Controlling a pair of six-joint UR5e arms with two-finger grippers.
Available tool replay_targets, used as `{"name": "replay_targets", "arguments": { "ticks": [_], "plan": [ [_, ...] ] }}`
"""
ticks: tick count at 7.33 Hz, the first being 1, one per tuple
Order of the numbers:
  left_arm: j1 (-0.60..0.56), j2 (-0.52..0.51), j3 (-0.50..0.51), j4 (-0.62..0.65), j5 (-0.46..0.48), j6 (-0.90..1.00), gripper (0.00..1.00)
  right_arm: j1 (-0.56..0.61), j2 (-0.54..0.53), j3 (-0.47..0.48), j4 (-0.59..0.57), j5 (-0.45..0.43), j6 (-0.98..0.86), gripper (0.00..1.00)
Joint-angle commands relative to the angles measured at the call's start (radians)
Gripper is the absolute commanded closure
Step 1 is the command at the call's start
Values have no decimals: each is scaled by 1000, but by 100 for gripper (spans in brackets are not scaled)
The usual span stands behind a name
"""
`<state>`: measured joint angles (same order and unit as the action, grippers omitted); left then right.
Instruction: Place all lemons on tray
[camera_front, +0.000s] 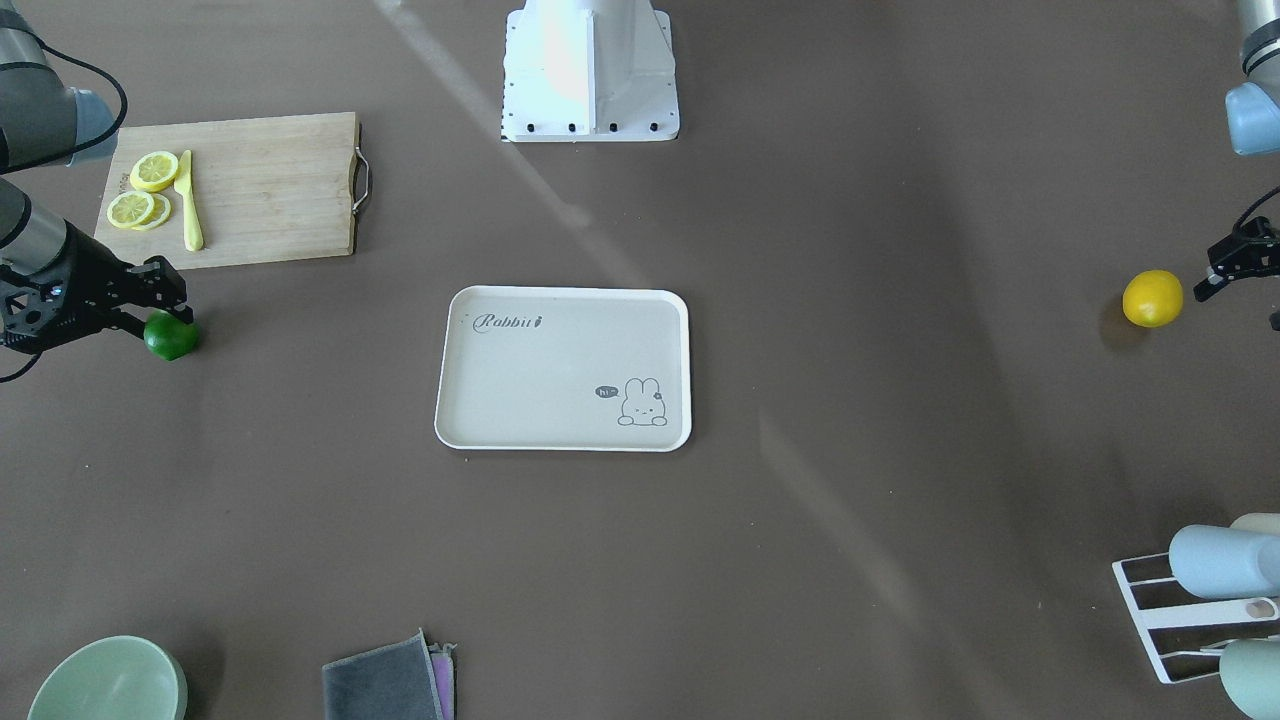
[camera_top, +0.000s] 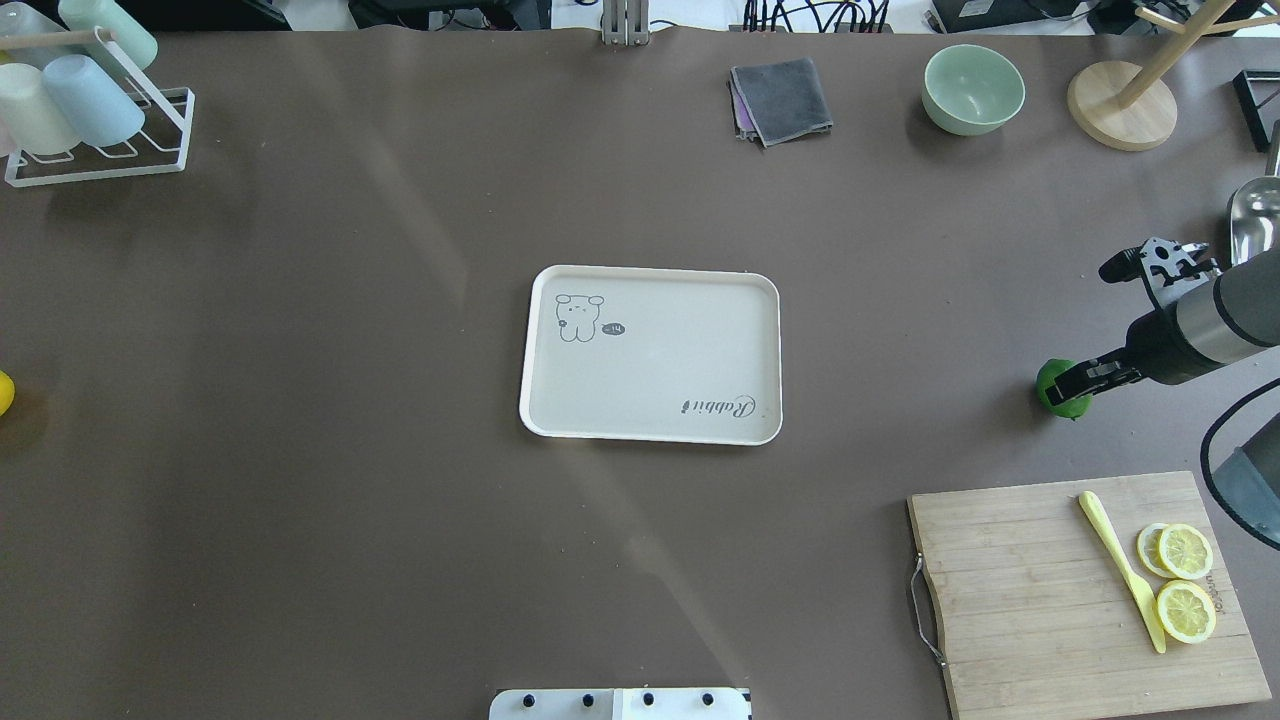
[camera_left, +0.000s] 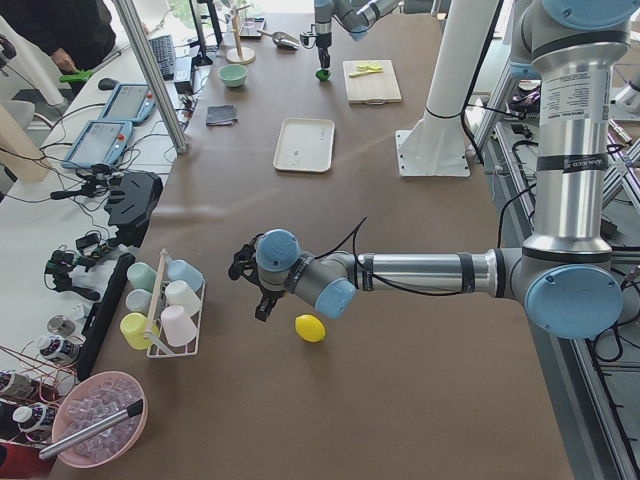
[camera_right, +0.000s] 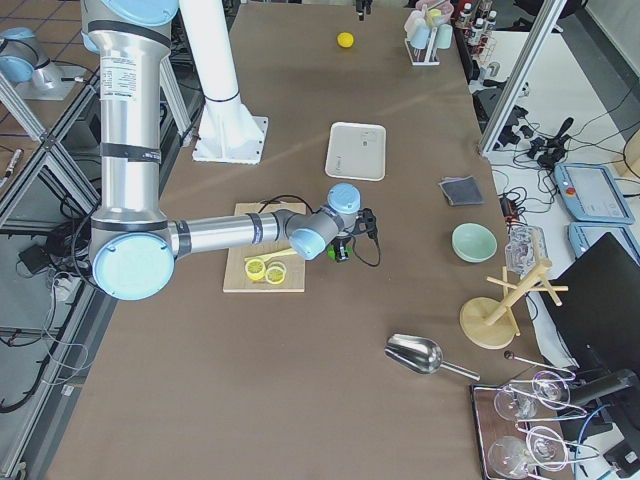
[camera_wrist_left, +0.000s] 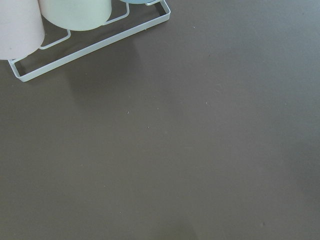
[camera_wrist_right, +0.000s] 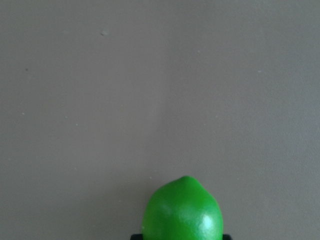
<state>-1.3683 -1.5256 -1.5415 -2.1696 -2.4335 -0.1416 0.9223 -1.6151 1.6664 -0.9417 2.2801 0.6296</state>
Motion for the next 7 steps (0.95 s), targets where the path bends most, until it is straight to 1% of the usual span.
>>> {"name": "replay_targets", "arguments": {
  "ticks": [1, 2, 3, 4, 5, 6, 7],
  "plan": [
    [0, 1, 3, 1, -4, 7, 2, 9, -2, 82, -8, 36, 22, 100],
    [0, 4, 4, -1, 5, 29, 2, 38, 7, 107, -9, 82, 53, 100],
    [0, 4, 41, -2, 23, 122, 2, 40, 18, 131, -9, 88, 73, 100],
    [0, 2, 72, -6, 28, 179, 2, 38, 41, 136, -9, 90, 96, 100],
    [0, 36, 67, -36, 28, 200, 2, 38, 85, 130, -9, 90, 132, 100],
    [2, 71, 73, -123, 28, 201, 2, 36, 127, 124, -11, 88, 157, 100],
    [3, 87, 90, -171, 27, 201, 2, 35, 164, 127, -35, 88, 174, 100]
  ]
}}
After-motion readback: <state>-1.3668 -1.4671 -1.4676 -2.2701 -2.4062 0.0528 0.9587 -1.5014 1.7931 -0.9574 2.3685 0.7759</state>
